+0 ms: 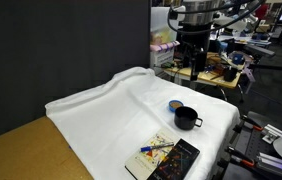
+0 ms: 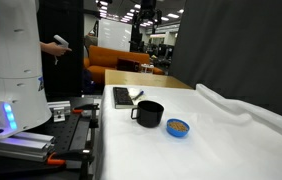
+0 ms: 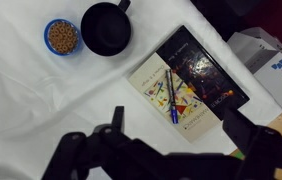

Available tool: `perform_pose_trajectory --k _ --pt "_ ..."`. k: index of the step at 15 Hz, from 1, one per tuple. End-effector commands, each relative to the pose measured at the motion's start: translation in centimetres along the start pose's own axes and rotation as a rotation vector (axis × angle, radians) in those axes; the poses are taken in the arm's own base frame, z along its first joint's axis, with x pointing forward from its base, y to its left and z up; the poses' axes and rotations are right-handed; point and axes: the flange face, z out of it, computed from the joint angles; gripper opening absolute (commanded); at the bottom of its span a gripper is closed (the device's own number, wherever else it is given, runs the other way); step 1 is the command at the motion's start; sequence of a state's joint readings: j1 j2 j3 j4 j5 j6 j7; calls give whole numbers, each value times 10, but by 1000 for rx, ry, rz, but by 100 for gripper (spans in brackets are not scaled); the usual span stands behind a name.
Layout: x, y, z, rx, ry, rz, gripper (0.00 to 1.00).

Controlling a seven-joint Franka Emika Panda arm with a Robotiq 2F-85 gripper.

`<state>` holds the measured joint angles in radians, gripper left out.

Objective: Put the pen into the black cup.

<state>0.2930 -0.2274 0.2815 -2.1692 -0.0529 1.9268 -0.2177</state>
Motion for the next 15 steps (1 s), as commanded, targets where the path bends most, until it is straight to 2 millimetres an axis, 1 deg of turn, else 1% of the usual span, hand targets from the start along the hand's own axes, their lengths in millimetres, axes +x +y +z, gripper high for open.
perform_pose_trajectory --k 1,3,4,6,12,15 --pt "19 -8 -3 -19 -1 -20 100" --pt "24 -10 -8 -11 20 -22 100" --pt "17 -11 -4 -7 5 -29 100" --pt "20 -11 -8 -8 14 -30 100" --pt "20 -11 -7 -7 13 -30 100" --pt "24 -3 -5 -4 13 -15 100"
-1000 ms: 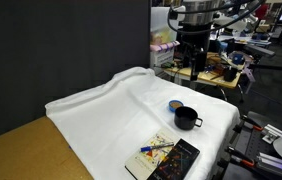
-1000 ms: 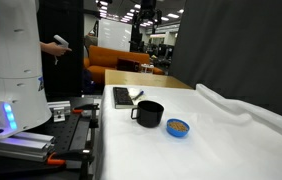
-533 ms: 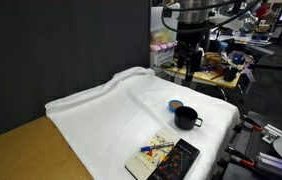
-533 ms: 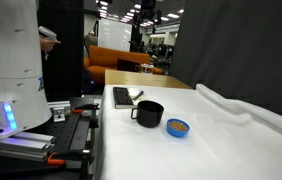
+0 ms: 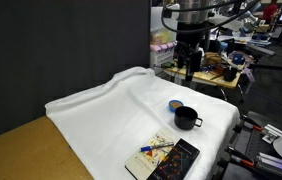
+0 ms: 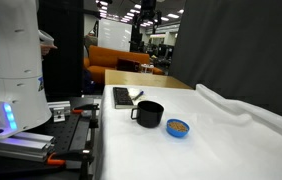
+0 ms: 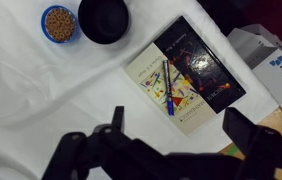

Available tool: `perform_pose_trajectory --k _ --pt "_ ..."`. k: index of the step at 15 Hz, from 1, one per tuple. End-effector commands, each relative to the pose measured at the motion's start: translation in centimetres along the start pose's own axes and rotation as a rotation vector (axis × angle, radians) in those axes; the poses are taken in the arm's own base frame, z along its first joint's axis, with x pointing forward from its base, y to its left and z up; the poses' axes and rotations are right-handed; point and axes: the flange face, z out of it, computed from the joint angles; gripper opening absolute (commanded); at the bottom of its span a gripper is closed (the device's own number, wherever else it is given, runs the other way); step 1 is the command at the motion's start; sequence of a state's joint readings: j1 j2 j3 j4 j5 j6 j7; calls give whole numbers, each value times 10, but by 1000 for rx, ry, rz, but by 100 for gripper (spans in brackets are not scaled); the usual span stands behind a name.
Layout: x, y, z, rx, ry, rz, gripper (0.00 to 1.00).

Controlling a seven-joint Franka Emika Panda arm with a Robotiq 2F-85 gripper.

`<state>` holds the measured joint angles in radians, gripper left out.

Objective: Put the pen into the black cup.

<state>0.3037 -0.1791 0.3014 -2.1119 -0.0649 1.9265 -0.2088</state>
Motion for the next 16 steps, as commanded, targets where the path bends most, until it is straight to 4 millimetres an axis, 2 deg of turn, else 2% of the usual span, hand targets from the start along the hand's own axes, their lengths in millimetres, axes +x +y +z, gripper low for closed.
perform_pose_trajectory --k 1,5,8,12,16 --pt "7 9 1 3 -1 15 100" --pt "29 12 -4 -29 1 1 100" --pt "50 7 -4 -50 -2 -24 100" --pt "70 -5 8 -66 -23 -54 100" --pt "80 -11 22 -54 -40 -62 100"
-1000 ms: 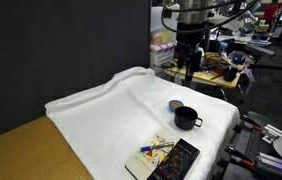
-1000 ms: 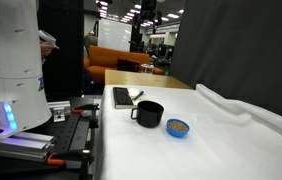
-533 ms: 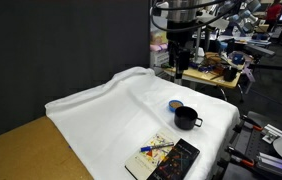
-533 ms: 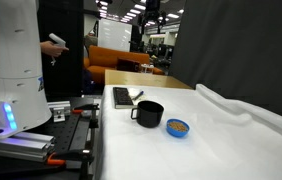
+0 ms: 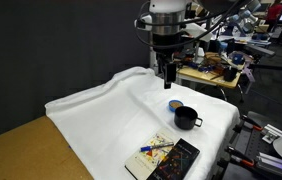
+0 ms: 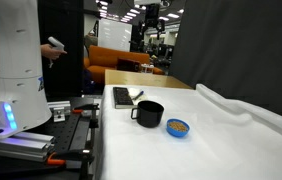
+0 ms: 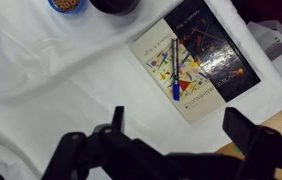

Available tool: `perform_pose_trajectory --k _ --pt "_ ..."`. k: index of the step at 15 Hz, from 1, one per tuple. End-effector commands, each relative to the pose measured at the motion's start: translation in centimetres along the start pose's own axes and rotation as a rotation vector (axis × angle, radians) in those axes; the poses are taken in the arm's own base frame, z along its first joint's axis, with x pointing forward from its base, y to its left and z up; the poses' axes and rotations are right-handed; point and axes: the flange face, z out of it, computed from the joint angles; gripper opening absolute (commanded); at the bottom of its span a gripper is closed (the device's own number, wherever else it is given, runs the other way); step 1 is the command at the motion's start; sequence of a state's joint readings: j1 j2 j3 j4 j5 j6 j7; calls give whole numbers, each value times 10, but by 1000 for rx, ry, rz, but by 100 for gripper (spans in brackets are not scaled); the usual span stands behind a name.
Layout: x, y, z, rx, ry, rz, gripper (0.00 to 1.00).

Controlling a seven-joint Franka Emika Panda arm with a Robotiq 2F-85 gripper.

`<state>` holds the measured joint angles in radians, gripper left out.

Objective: Put the pen into the black cup.

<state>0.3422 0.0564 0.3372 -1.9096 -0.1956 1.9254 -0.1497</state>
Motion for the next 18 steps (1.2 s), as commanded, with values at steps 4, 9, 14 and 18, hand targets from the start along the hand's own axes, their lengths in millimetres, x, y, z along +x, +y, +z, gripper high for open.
perform_pose_trajectory --k 4,9,14,18 --pt "14 -3 15 21 -35 0 100" --pt "24 -12 20 23 -29 -8 100" --pt "27 -13 3 11 41 -1 100" --pt "26 -13 -8 -2 67 4 100"
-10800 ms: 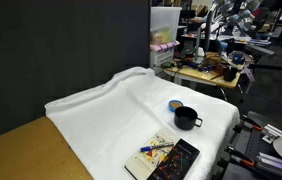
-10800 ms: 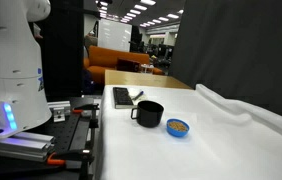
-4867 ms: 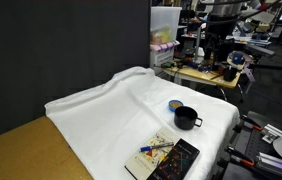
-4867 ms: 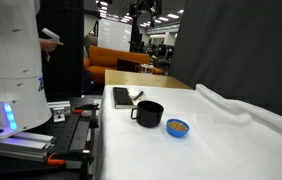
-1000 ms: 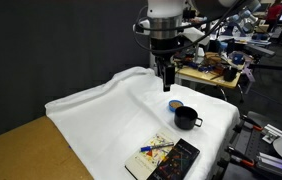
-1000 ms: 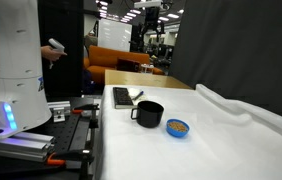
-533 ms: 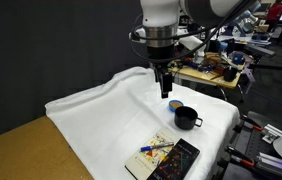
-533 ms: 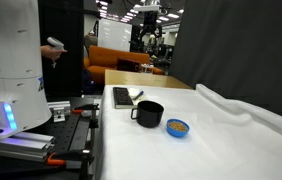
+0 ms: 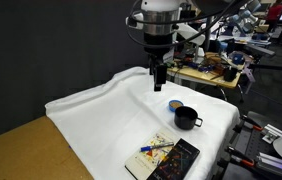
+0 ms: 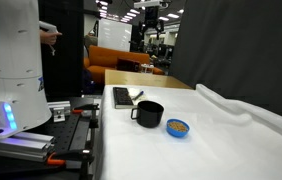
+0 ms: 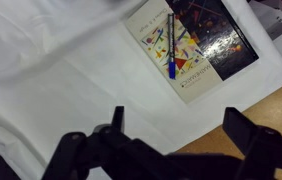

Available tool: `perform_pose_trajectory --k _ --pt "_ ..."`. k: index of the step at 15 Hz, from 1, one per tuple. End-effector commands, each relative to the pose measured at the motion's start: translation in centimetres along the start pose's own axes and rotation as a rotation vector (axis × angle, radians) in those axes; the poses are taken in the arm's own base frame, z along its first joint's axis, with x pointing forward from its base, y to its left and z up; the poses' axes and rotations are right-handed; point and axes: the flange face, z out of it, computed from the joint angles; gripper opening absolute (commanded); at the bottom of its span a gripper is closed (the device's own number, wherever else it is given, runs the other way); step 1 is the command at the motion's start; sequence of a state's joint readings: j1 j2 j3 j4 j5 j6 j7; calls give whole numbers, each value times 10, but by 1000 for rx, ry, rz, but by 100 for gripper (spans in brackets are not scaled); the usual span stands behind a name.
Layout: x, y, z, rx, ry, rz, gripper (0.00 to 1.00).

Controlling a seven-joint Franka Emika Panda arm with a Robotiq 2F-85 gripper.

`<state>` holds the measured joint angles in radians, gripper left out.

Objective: Put the pen into the black cup.

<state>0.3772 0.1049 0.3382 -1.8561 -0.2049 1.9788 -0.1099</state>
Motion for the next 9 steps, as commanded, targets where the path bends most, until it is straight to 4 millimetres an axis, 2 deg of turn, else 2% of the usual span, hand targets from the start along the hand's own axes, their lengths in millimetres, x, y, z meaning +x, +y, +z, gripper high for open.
perform_pose_trajectory --k 1,4,9 --pt "1 0 0 1 -3 0 100" --pt "4 3 7 15 -1 -1 100" --pt "16 12 56 48 -70 1 100"
